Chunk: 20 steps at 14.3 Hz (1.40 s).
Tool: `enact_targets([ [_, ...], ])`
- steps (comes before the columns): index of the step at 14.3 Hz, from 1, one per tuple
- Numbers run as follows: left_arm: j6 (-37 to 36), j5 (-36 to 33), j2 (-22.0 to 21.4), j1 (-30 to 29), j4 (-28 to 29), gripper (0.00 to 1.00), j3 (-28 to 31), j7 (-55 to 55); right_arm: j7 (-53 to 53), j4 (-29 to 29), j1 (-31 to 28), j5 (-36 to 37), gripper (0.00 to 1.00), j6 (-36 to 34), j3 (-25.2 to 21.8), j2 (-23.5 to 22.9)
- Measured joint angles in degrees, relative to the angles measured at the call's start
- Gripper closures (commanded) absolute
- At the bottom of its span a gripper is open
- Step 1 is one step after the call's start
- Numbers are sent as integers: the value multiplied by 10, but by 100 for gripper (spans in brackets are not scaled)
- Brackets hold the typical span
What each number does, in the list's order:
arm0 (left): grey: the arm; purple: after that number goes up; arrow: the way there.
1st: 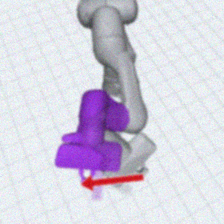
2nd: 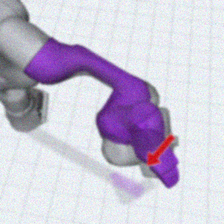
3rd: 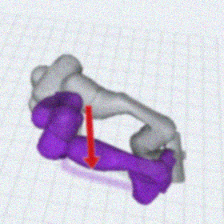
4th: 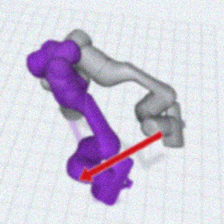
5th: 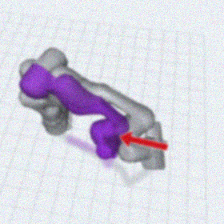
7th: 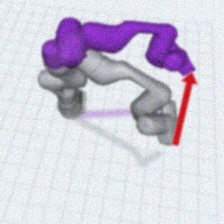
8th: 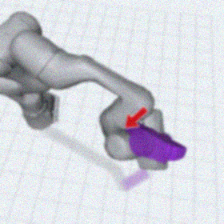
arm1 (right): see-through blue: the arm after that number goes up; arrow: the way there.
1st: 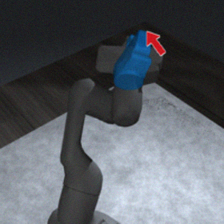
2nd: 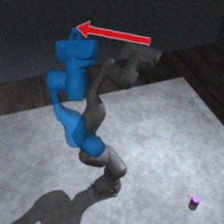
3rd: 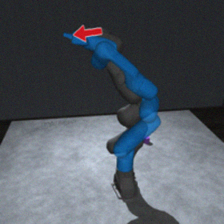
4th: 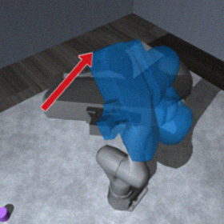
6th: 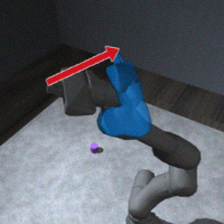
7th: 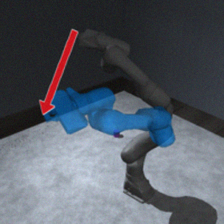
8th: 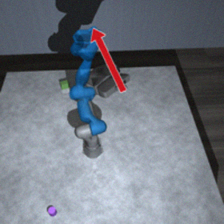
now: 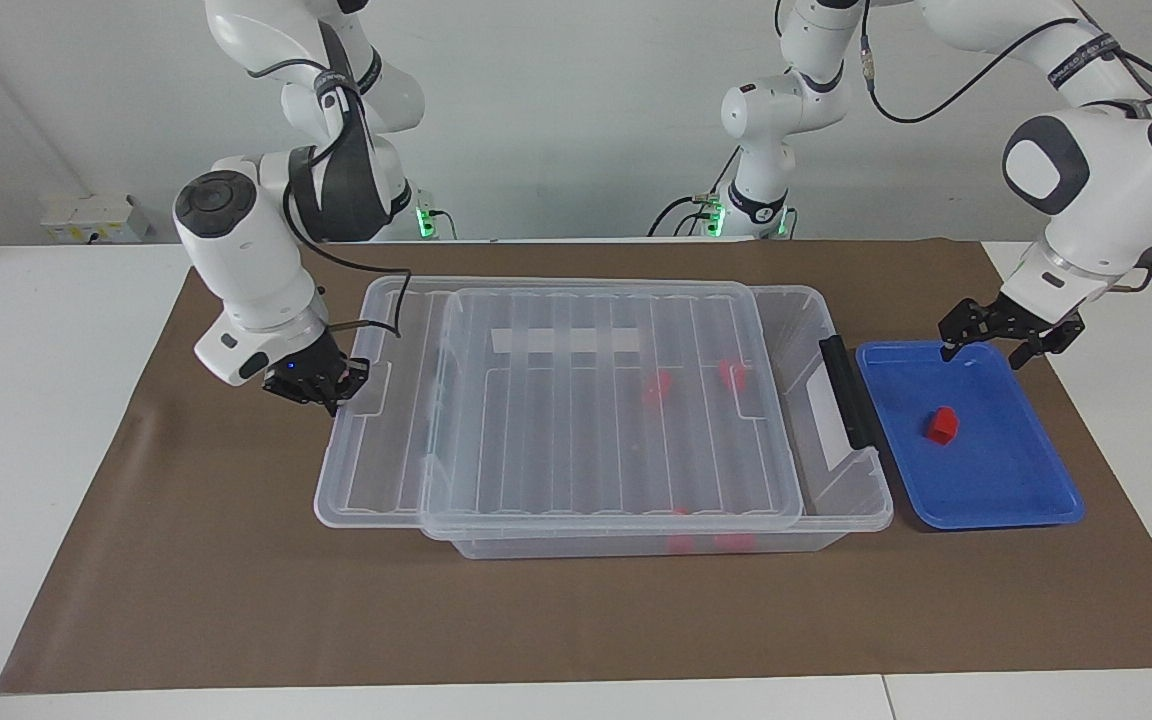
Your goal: Place red block in blue tray from box
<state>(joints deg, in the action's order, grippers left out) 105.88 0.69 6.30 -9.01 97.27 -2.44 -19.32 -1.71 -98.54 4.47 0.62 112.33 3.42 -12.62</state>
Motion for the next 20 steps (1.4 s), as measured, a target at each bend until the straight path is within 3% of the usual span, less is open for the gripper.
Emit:
enact_targets([
  [5, -59, 0, -74, 17, 1, 0, -1, 17, 0, -8, 27, 0, 100, 0, 0, 6],
  [10, -68, 1, -78, 60, 10, 0, -1, 21, 0, -11, 48, 2, 100, 0, 0, 9],
  [14, -87, 1, -85, 134, 6, 0, 50, 59, 0, -11, 59, 2, 100, 0, 0, 10],
  [20, -153, 1, -97, 150, -35, 0, 86, 59, 0, -12, 71, 2, 100, 0, 1, 10],
])
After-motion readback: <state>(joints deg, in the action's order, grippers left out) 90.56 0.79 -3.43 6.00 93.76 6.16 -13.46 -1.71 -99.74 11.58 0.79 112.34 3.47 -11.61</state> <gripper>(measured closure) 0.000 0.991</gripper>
